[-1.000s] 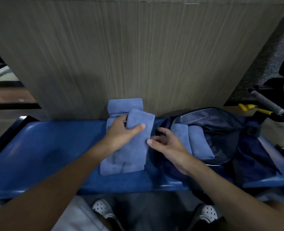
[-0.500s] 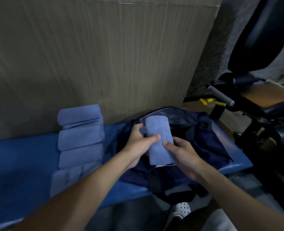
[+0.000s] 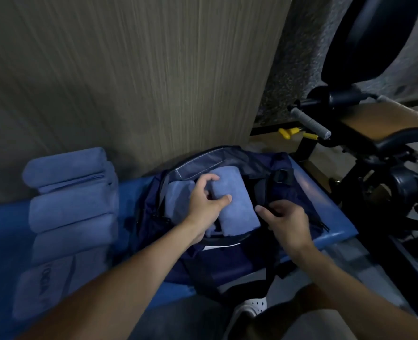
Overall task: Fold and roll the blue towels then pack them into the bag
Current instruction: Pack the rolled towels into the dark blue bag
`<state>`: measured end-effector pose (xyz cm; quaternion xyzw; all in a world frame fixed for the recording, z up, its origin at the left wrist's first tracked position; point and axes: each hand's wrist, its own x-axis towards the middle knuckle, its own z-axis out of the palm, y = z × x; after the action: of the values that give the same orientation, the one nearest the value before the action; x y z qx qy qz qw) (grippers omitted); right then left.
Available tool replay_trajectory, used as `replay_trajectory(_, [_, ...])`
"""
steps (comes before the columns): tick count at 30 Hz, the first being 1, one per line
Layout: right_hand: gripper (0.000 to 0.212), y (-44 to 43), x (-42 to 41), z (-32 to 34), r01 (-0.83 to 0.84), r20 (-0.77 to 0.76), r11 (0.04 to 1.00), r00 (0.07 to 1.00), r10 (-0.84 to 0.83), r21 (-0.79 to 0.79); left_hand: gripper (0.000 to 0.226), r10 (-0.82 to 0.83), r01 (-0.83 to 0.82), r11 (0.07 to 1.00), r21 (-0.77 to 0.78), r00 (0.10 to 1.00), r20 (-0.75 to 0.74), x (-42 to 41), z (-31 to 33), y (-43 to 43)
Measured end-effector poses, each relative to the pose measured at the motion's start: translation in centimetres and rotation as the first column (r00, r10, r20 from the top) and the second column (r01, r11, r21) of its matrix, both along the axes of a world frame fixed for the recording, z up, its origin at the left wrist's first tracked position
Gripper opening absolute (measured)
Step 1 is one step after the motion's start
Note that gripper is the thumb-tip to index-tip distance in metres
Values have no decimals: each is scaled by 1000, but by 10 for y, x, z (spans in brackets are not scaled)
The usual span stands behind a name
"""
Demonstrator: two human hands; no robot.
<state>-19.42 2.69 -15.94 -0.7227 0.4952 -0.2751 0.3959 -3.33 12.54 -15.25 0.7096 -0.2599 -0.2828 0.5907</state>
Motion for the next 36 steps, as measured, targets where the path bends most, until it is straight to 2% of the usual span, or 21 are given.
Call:
replay_trajectory(2, [21, -1, 3, -5, -56, 18, 997, 998, 55, 57, 41, -11, 11, 1000, 6, 999, 37, -2, -2, -6])
replay_trajectory(5, [19, 3, 2, -4, -62, 191, 982, 981, 28, 179, 40, 8, -8, 1000, 15, 998, 58, -2, -5, -10])
replay_trajectory(9, [27, 13, -10, 3, 16, 373, 932, 914, -160, 361, 40, 26, -28, 999, 20, 998, 58, 1, -5, -20])
replay_trajectory(12, [34, 21, -25, 9, -34, 514, 894, 828, -225, 446, 38, 29, -32, 999, 39, 997, 73, -3, -5, -30])
replay_trajectory(14, [32, 26, -31, 11, -65, 558, 896, 801, -216, 439, 38, 29, -30, 998, 48, 999, 15, -7, -8, -33])
replay_trajectory(17, [19, 28, -38, 8, -11, 498, 952, 854, -149, 305, 39, -12, 8, 1000, -29, 985, -174, -13, -12, -37])
replay_trajectory(19, [19, 28, -40, 7, -3, 497, 965, 858, -133, 263, 39, -37, 28, 999, -43, 978, -207, -19, -14, -40])
replay_trajectory(22, [17, 29, -44, 8, 45, 471, 980, 872, -133, 193, 38, -50, 50, 998, 34, 999, 2, -25, -17, -41])
replay_trajectory(25, [20, 31, -47, 9, 84, 464, 993, 878, -113, 84, 39, -138, 104, 983, 149, 961, 242, -27, -20, -36])
replay_trajectory(27, [18, 30, -49, 7, 75, 437, 996, 895, -88, 46, 47, -224, 128, 953, 274, 906, 358, -32, -21, -34])
replay_trajectory(29, [16, 27, -50, 5, 61, 413, 997, 908, -73, 42, 59, -291, 108, 925, 363, 815, 500, -36, -19, -32])
replay_trajectory(31, [16, 25, -50, 4, 56, 404, 998, 912, -68, 43, 71, -387, 90, 898, 431, 627, 676, -31, -16, -26])
replay_trajectory(32, [16, 24, -50, 4, 53, 408, 997, 910, -68, 48, 75, -462, 121, 872, 474, 523, 716, -26, -14, -23])
replay_trajectory(34, [17, 25, -50, 3, 48, 419, 997, 905, -67, 57, 79, -597, 220, 800, 557, 384, 705, -17, -12, -19])
replay_trajectory(36, [15, 24, -50, 2, 45, 422, 997, 904, -69, 67, 85, -679, 275, 734, 621, 323, 659, -16, -12, -19])
